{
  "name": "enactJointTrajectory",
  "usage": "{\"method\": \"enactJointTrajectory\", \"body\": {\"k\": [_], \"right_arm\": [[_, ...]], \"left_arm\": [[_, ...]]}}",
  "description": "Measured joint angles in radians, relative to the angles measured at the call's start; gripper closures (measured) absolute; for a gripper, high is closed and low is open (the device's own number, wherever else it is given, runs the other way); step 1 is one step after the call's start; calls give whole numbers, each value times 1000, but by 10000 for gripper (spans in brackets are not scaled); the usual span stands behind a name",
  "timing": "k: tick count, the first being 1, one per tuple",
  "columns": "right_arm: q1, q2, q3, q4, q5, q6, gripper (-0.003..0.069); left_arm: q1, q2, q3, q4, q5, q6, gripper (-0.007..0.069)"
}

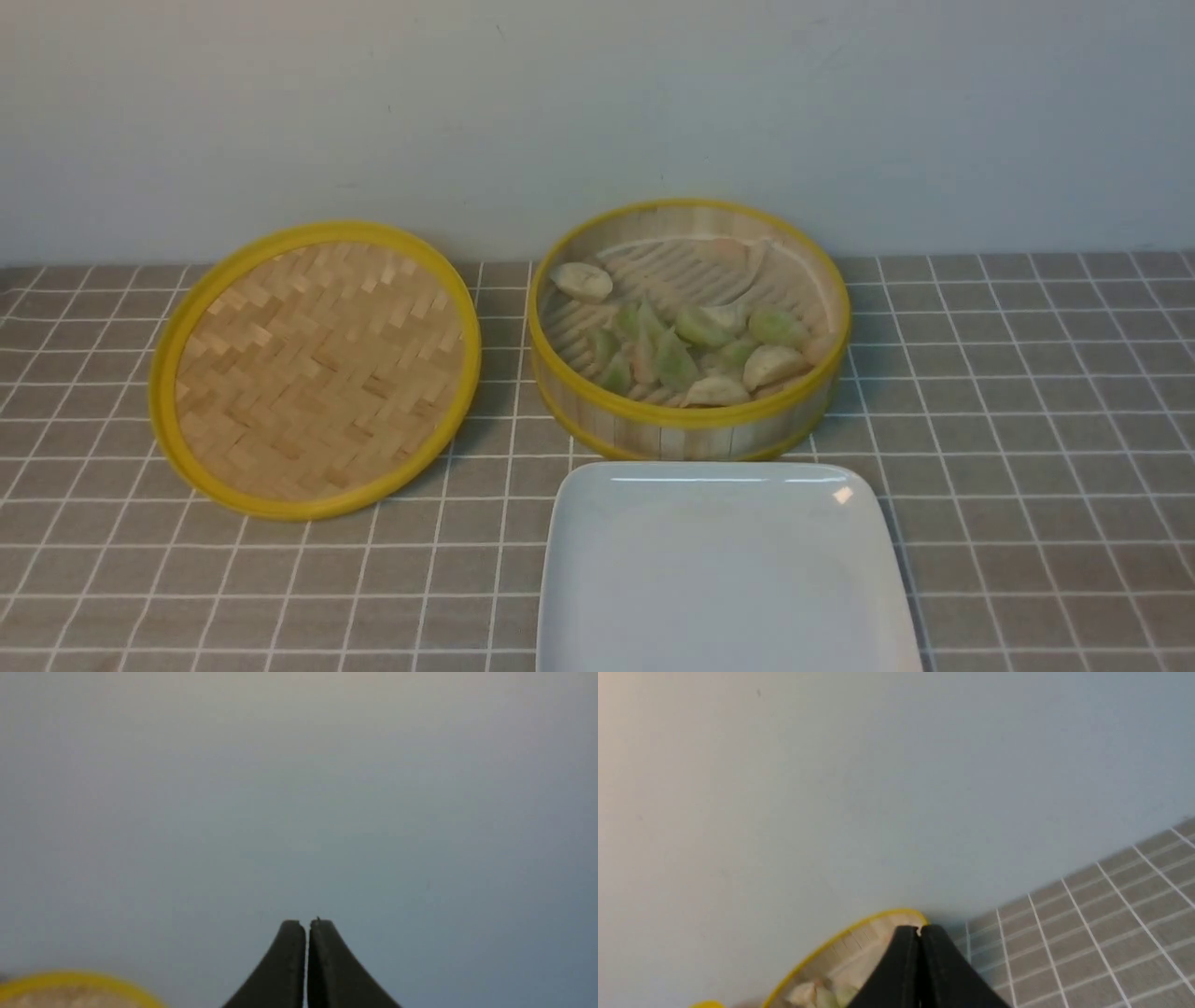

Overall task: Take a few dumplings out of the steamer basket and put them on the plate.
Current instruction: Use the left arm to grab a dumpling from the steamer

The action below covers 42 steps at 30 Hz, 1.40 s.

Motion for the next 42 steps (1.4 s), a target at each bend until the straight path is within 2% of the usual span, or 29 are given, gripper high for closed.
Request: {"method": "enactJointTrajectory", "body": {"k": [3,5,9,13,15,17,20,23,24,25,26,27,30,34,42], "right_arm": [[0,0,0,5,-88,-8,673],[0,0,0,5,-125,-10,673],[0,0,0,7,-231,-11,673],[0,0,0,10,-331,7,673],[0,0,-2,10,-325,24,673],[3,0,-31,10,-194,56,673],[28,67,-198,-4,252,68,673],[55,208,-390,-25,574,-26,673],[58,220,-404,-27,620,-35,673],[66,292,-486,-30,730,-92,673],[74,391,-600,-34,910,-174,673],[74,450,-646,-36,978,-207,673],[74,569,-759,-40,1127,-281,673],[74,660,-841,-41,1178,-330,673],[74,686,-858,29,1165,-345,673]], "left_arm": [[0,283,-197,1,358,157,629],[0,404,-253,-12,458,231,629],[-1,639,-343,-72,578,365,629],[-40,782,-396,-95,584,447,629],[-102,879,-443,-100,564,478,629],[-139,937,-484,-101,570,480,629],[-212,1083,-613,-79,607,463,629],[-259,1193,-724,-38,635,429,629],[-266,1211,-734,-29,637,426,629],[-283,1256,-784,-6,648,414,629],[-316,1340,-883,45,665,394,629],[-330,1378,-931,71,675,386,629],[-357,1453,-1035,123,686,367,626],[-385,1544,-1140,190,688,353,596],[-397,1695,-1248,321,623,209,393]]}}
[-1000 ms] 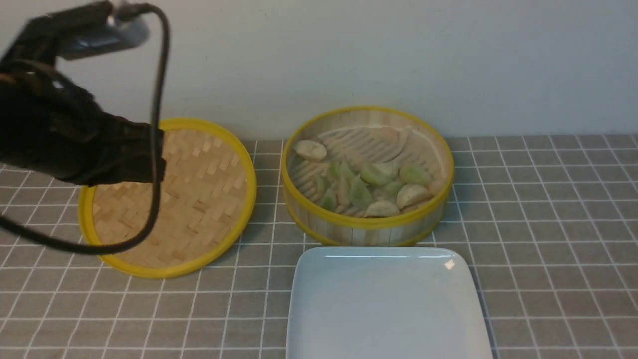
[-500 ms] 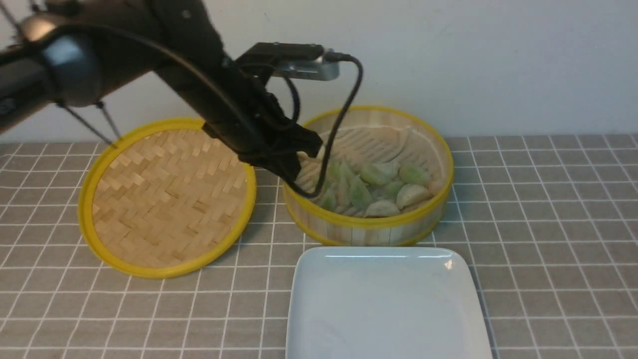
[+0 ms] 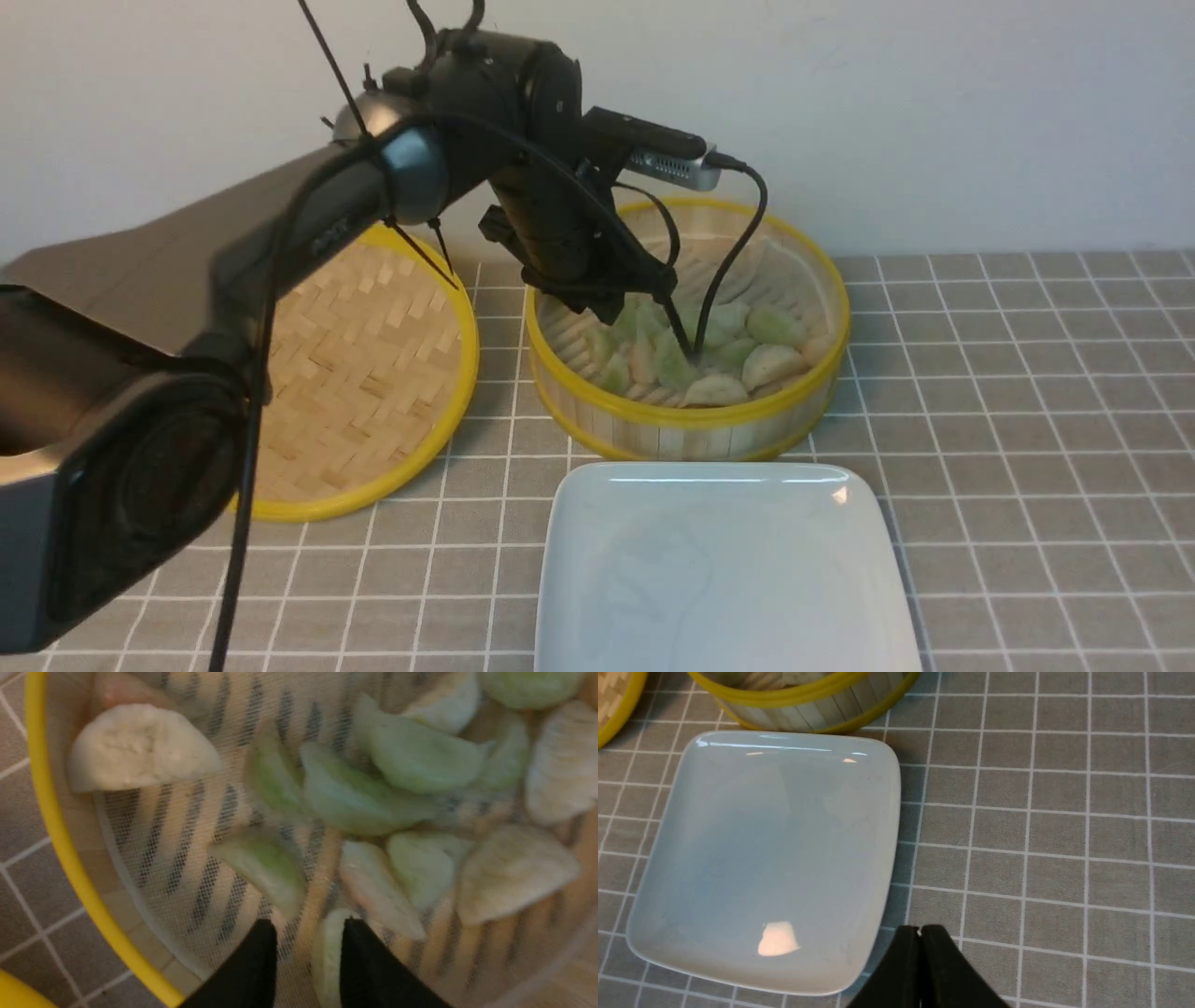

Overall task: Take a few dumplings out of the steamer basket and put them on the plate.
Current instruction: Use the left arm to grab a dumpling from the steamer, then use the left arm to put the dumpling into the plate

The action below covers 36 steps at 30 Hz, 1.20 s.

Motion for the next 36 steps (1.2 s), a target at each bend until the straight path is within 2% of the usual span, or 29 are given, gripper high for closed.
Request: {"method": "enactJointTrajectory", "body": {"k": [1,5,15,19,22,23,26,36], "right_arm": [[0,0,0,5,-3,0,673],[0,0,0,8,-3,0,673],[0,0,0,22,-10,0,673],[0,0,0,22,-10,-3,673],[0,0,0,26,-10,-4,673],[0,0,0,26,-8,-11,673],[0,0,0,30,-3,-30,673],[0,0,0,53,1,-32,673]], "left_arm": [[0,24,-2,22,-16,-22,351],[0,60,-2,30,-40,-48,298],[-1,126,-12,29,-87,-82,290],[-2,132,-17,28,-87,-90,325],[-2,134,-21,32,-83,-94,480],[-2,132,-25,34,-79,-94,494],[-2,131,-48,36,-49,-94,491],[-1,-5,-258,31,197,-72,491]]}}
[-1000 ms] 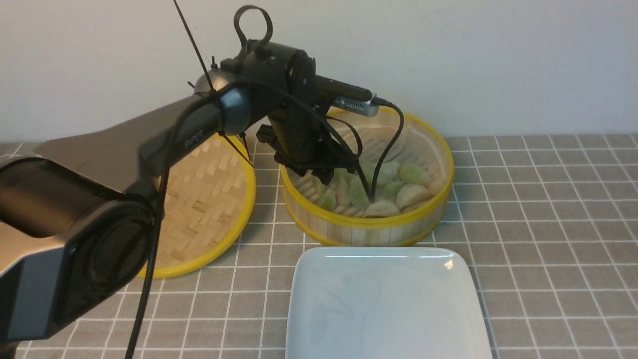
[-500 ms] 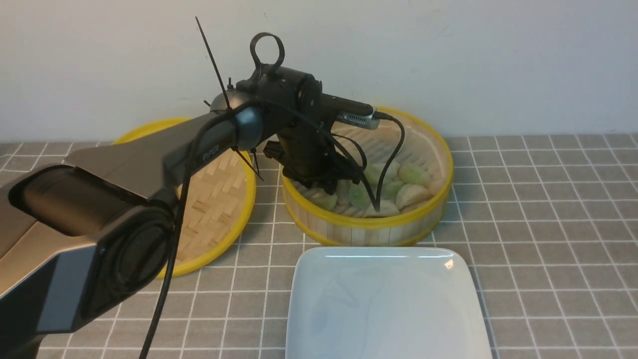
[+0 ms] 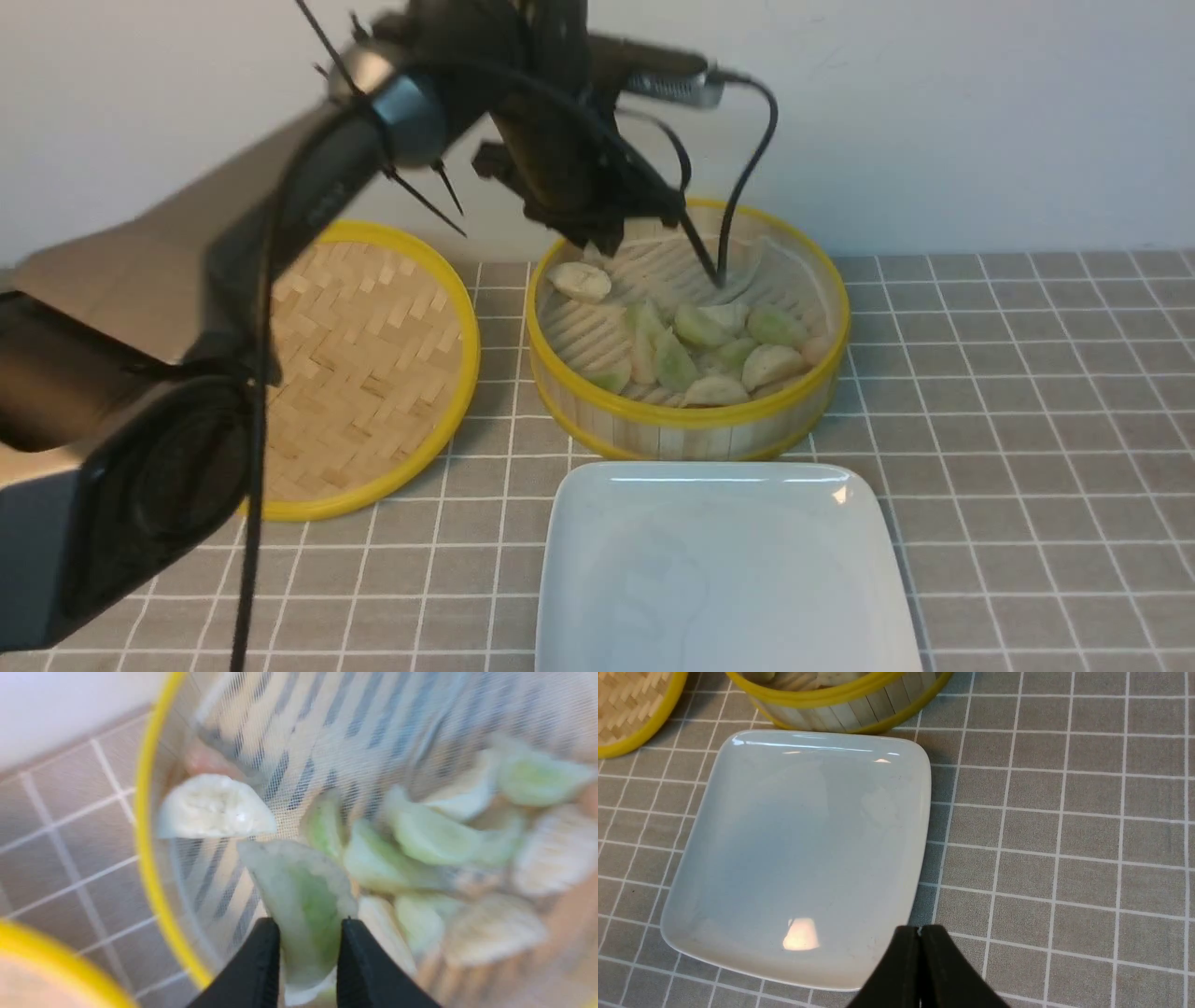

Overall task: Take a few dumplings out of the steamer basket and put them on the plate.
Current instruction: Use the left arm to put the dumpling into the plate

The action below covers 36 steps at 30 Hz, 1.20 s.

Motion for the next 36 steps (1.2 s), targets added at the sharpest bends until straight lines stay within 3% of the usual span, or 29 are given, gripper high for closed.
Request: {"method": "enactJointTrajectory", "body": {"k": [8,14,19,25,28,32,34,36], "right_arm": [[0,0,0,22,-1,-20,673],[0,0,0,22,-8,-21,673],[0,0,0,22,-11,-45,673],[0,2,0,22,-20,-63,673],[0,17,-2,22,-36,-63,673],[0,116,-61,33,-17,-70,673],[0,173,-100,43,-4,-87,673],[0,239,-162,63,1,-111,673]], "left_arm": [[-9,-156,26,-138,55,37,491],[-110,-324,349,-186,56,51,491],[-200,-306,550,-197,58,67,491],[-228,-200,576,-196,41,85,488],[-229,-161,576,-196,35,87,421],[-229,-150,575,-193,35,87,223],[-229,-150,561,-187,35,87,197],[-229,-160,553,-167,32,87,220]]}}
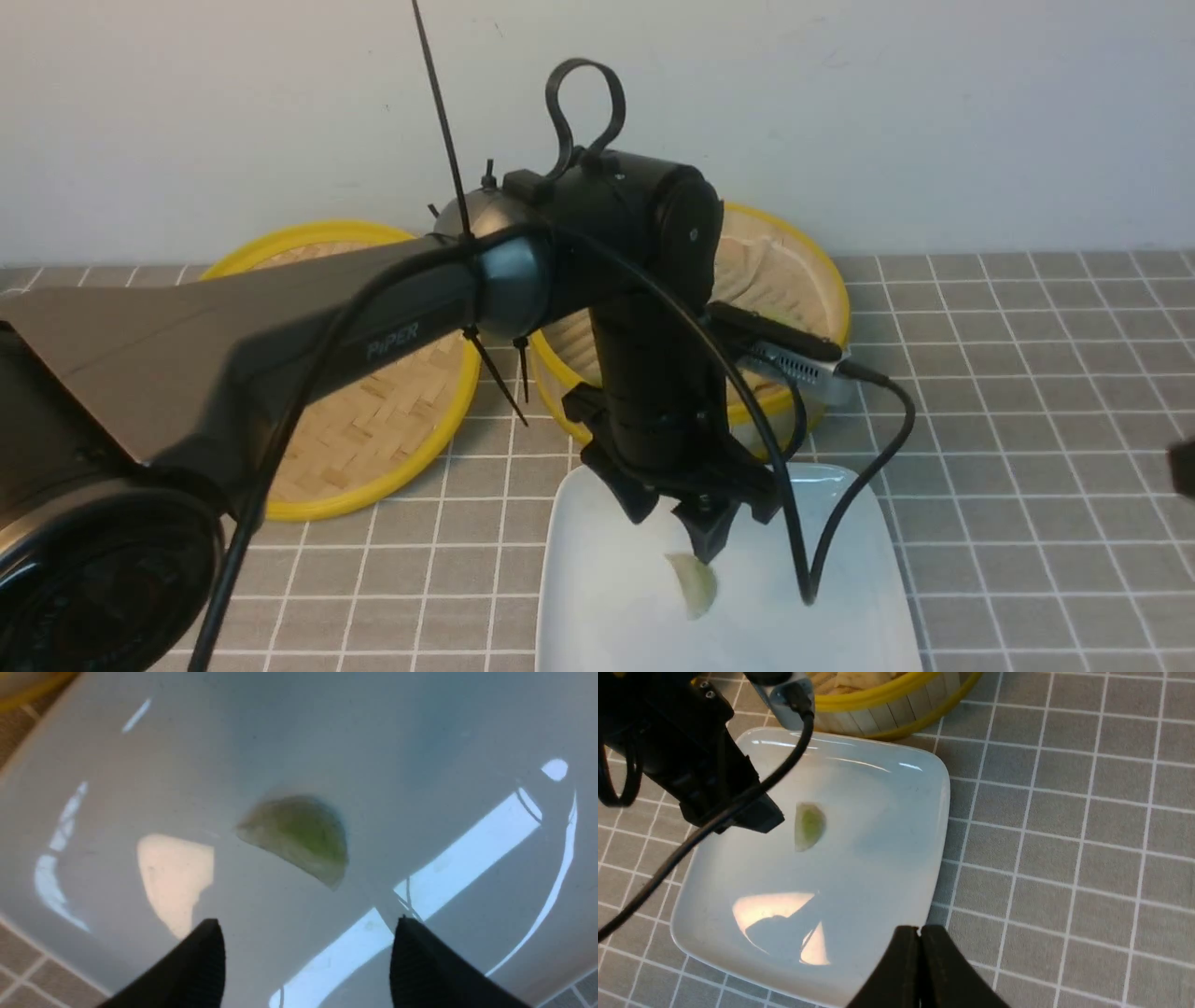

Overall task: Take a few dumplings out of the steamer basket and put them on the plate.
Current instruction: Use the left arm to put the dumpling into the plate, then use the right arm to grab a dumpling from inside the steamer

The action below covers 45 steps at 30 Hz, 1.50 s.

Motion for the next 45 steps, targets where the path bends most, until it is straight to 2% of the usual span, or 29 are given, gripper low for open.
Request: {"method": "enactJointTrajectory", "body": {"k": [1,6,7,9,14,19,21,24,28,38,41,45], "right_arm": [[0,41,-36,13,4,-14,673],[31,285,-223,63,29,-97,673],[47,336,-270,63,34,-116,673],[68,416,-334,56,36,-142,670],[110,641,-499,-2,30,-170,651],[121,849,-659,-88,0,-171,568],[127,942,-728,-106,-20,-171,504],[145,1108,-845,-118,-50,-189,365],[161,1254,-955,-126,-57,-223,265],[180,1398,-1043,-197,-93,-227,237],[180,1416,-1044,-211,-96,-222,253],[180,1432,-1047,-215,-89,-219,312]], "left_arm": [[0,-11,0,19,0,0,249],[15,-176,43,113,0,-44,558],[27,-234,61,122,1,-65,594],[43,-303,96,129,1,-82,615],[75,-523,227,145,9,-123,629],[78,-699,340,138,19,-183,629],[78,-752,371,131,19,-204,629],[78,-827,410,118,20,-220,629],[78,-876,432,116,26,-220,629],[78,-897,443,116,29,-220,629],[78,-897,443,116,29,-220,629],[78,-897,443,116,29,-220,629]]}}
